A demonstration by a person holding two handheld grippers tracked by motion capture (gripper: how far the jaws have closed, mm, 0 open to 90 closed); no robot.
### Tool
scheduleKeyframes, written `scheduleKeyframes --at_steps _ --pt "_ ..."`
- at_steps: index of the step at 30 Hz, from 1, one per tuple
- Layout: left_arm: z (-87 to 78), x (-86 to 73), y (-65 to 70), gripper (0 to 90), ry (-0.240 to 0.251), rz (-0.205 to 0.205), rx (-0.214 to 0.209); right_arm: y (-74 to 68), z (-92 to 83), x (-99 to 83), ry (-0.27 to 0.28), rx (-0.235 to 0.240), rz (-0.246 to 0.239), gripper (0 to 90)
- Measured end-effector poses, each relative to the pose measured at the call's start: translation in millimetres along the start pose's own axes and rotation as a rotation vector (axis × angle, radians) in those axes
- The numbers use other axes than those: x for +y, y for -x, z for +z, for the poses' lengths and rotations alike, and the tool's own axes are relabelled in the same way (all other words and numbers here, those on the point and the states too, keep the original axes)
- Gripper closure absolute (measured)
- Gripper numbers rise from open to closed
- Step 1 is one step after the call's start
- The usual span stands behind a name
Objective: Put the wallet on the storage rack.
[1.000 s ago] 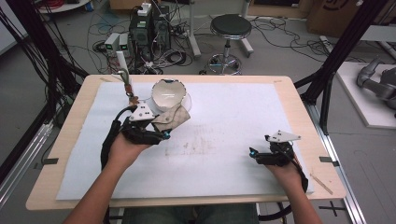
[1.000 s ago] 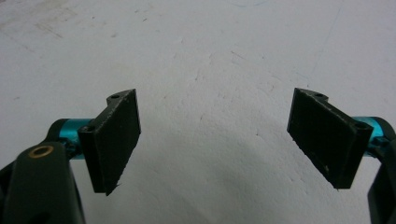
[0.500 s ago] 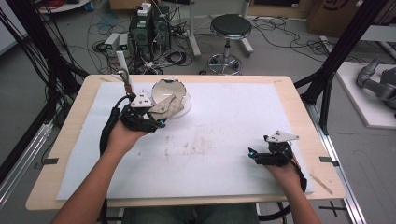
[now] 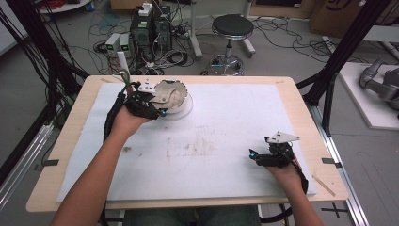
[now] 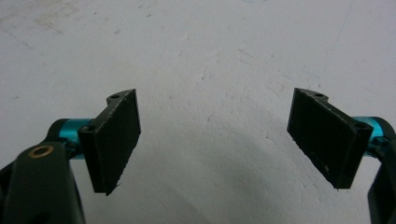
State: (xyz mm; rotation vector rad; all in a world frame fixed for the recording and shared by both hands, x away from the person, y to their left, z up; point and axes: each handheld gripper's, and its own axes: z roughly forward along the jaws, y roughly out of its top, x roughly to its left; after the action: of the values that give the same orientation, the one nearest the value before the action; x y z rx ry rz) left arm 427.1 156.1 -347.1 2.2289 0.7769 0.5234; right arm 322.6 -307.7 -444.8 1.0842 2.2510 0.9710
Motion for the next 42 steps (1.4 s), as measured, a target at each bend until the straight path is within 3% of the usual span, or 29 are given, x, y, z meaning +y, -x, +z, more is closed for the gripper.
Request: scheduleKeyframes --at_steps 10,15,19,31,36,39,42 --pt "18.2 14.7 -13.2 37.4 -0.059 -0.005 0.032 0.3 0.5 0.0 -0.003 -0.001 -0.001 17.5" --pt "25.9 18.0 -15.4 37.4 -0.078 -0.013 0.041 0.2 1.2 0.1 -0.007 -0.001 -0.004 17.5" --pt "33.7 16.2 -16.7 37.3 -0.12 -0.024 0.053 0.4 2.1 0.1 -0.009 -0.002 -0.004 17.4" --pt "47.6 23.8 -21.7 36.6 -0.166 -0.05 0.057 -0.2 3.9 0.7 -0.013 -0.005 -0.008 17.5" --pt "54.5 26.7 -22.6 34.8 -0.163 -0.045 0.068 0.0 3.8 0.6 -0.013 -0.006 -0.004 17.5" --pt "54.1 28.2 -20.2 30.7 -0.131 -0.036 0.104 0.1 3.3 0.4 -0.01 -0.007 -0.003 17.5" --pt "50.3 27.9 -19.7 27.2 -0.107 -0.045 0.112 -0.1 2.9 0.4 -0.011 -0.004 -0.002 17.5"
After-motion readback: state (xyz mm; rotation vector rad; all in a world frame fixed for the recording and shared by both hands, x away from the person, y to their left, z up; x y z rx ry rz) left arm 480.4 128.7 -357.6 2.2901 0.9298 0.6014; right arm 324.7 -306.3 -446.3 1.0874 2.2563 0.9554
